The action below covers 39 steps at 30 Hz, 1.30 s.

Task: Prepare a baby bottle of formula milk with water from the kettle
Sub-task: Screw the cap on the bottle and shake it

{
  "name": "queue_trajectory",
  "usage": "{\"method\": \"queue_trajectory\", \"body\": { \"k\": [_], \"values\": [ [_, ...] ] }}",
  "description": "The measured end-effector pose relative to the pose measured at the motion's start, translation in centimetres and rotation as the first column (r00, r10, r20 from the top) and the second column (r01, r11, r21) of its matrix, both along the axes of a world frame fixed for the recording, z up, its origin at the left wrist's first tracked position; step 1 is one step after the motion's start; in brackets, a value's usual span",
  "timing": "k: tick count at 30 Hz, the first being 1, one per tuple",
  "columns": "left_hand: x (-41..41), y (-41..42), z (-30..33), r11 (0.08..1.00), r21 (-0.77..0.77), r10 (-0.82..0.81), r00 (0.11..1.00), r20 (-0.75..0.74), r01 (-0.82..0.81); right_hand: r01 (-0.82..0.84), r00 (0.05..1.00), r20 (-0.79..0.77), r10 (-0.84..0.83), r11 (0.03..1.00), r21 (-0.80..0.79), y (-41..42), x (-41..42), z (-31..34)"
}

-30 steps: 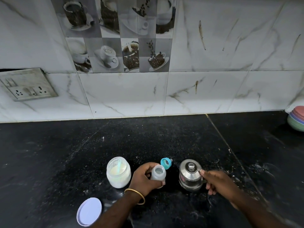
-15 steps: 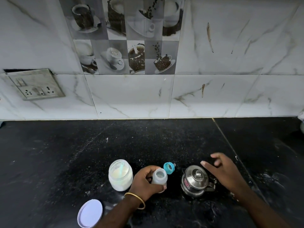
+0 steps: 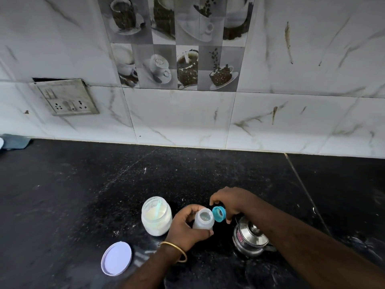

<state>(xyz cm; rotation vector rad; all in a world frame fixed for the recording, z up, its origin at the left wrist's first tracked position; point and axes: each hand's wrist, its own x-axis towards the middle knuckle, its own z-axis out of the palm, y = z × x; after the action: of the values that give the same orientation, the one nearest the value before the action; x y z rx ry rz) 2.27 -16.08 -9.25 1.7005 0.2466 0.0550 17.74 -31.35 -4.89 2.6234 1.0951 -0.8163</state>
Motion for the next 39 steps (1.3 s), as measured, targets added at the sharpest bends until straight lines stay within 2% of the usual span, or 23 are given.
{"method": "queue_trajectory", "body": {
  "k": [3, 6, 10, 12, 14, 19, 24, 33, 37, 39],
  "values": [
    [0.0, -0.2, 0.1, 0.999, -0.024, 0.021, 1.000, 0.001, -0.021, -0.013, 1.000, 0.022, 0.012, 0.999, 0.047, -0.3, 0.3, -1.1],
    [0.0, -0.5, 0.2, 0.999, -0.033, 0.035, 0.999, 0.004, -0.035, 0.041, 0.999, -0.007, -0.040, 0.988, 0.147, -0.9, 0.2, -1.3],
    [0.1, -0.7, 0.2, 0.998, -0.050, 0.029, 1.000, 0.012, -0.028, 0.215, 0.976, -0.121, -0.181, 0.882, 0.418, -2.2, -0.8, 1.0],
    [0.1, -0.7, 0.3, 0.999, -0.052, 0.016, 1.000, 0.010, -0.015, 0.235, 0.972, -0.143, -0.188, 0.827, 0.511, -2.8, -1.7, 3.3],
    [0.2, -0.7, 0.4, 0.998, -0.059, 0.005, 1.000, 0.009, -0.004, 0.203, 0.979, -0.113, -0.169, 0.812, 0.547, -3.1, -2.8, 5.9],
    [0.3, -0.6, 0.4, 0.996, -0.081, -0.023, 1.000, 0.005, 0.024, 0.101, 0.995, -0.059, -0.082, 0.861, 0.498, -2.7, -5.7, 10.3],
    [0.3, -0.5, 0.9, 0.993, -0.089, -0.076, 0.997, 0.027, 0.079, -0.059, 0.995, 0.093, 0.027, 0.926, 0.372, -1.0, -7.7, 12.2],
    [0.7, 0.4, 1.3, 0.984, -0.102, -0.141, 0.988, 0.063, 0.146, -0.279, 0.946, 0.235, 0.222, 0.927, 0.249, 1.1, -9.0, 12.3],
    [0.9, 1.0, 1.4, 0.979, -0.127, -0.156, 0.986, 0.056, 0.162, -0.265, 0.957, 0.187, 0.221, 0.929, 0.260, 1.8, -9.1, 12.0],
    [0.8, 1.3, 1.4, 0.980, -0.108, -0.162, 0.986, 0.051, 0.166, -0.211, 0.961, 0.224, 0.163, 0.955, 0.208, 2.1, -9.2, 12.1]
  ]
}}
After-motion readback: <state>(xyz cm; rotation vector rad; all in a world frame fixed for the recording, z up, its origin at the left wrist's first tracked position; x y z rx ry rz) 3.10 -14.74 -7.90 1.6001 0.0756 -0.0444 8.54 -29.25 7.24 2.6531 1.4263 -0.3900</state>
